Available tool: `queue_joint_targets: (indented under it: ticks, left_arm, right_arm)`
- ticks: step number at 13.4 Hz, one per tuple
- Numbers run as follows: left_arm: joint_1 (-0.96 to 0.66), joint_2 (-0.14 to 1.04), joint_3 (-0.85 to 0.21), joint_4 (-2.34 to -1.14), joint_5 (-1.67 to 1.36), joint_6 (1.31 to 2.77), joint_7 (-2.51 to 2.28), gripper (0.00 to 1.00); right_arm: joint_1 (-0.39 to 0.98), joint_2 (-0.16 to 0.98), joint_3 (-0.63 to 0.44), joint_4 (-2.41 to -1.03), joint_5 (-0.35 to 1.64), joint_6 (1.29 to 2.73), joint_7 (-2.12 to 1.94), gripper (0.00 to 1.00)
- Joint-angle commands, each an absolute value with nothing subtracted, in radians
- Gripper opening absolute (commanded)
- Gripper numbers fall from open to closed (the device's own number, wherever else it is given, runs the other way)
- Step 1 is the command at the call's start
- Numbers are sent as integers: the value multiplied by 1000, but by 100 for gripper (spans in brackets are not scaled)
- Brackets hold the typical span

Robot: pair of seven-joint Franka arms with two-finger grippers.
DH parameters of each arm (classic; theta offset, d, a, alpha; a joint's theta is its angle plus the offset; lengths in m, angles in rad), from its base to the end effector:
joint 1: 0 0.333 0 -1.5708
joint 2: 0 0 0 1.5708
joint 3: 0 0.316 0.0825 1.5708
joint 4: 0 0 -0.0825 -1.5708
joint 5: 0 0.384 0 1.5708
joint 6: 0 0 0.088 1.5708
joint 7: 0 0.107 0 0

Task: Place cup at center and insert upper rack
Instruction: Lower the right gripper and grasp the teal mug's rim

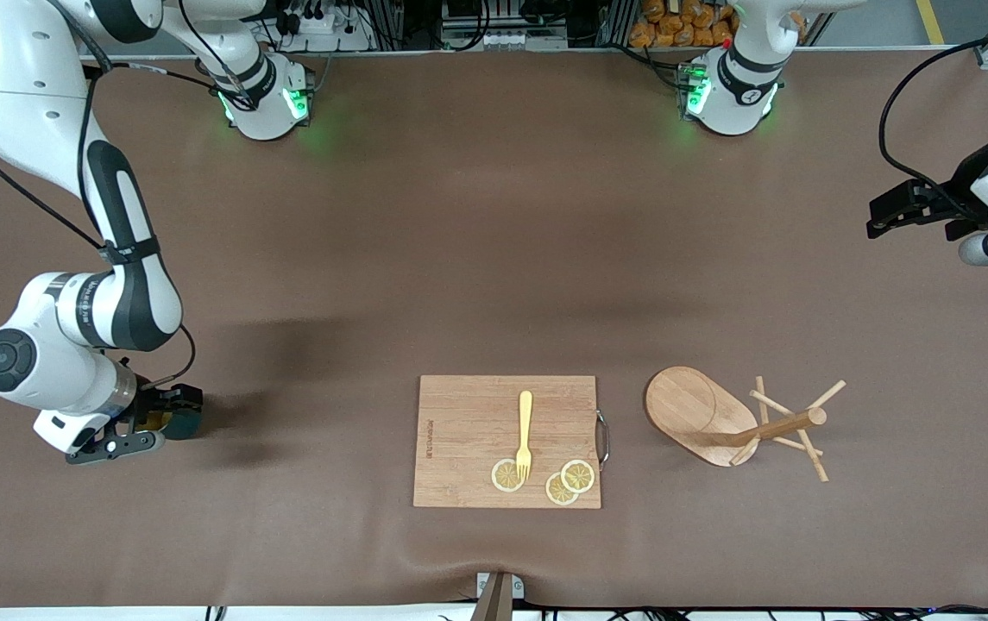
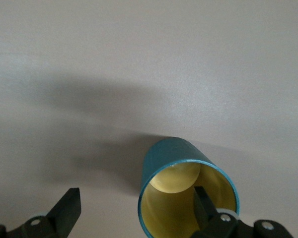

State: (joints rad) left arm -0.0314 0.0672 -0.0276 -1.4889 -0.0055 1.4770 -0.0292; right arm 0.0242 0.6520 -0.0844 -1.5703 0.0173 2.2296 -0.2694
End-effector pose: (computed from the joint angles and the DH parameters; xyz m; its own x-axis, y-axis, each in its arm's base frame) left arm 0.5646 -0.0334 0.6173 0.9964 -0.0302 -0.0792 -0.0299 -0.9995 0.0050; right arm 0.7008 -0.0332 0.2618 0.9767 0.2145 -0.0008 0.2143 -0.9760 0.0386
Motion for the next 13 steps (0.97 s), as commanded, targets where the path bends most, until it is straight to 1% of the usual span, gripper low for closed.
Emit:
queue_joint_targets:
  ticks: [1,2,3,5,6,7,8,13]
  left_arm:
    - [-29,55,-26,-1497,-2,1488,-32,100]
    - [-28,54,-26,-1497,-3,1488,-32,100]
    - [-28,54,-26,-1497,-2,1488,-32,100]
    - [-26,52,-26,-1499,-2,1488,-32,100]
    - [-26,54,-26,-1497,-3,1489,-32,100]
    - [-26,55,-26,-1499,-2,1489,-32,100]
    - [-26,57,-26,-1499,-2,1488,-32,100]
    - [-26,58,-26,-1500,-2,1489,-32,100]
  right_arm:
    - [9,683,-81,-1568,23,2238,-288,100]
    - [8,686,-80,-1569,23,2237,-284,97]
    - [9,684,-80,-1571,35,2234,-284,87]
    - [11,686,-81,-1571,43,2224,-287,51]
    - [12,684,-81,-1571,43,2224,-288,29]
    - [14,684,-81,-1571,43,2223,-288,11]
    - [15,684,-81,-1571,43,2223,-294,0]
    - [18,680,-80,-1555,43,2191,-310,0]
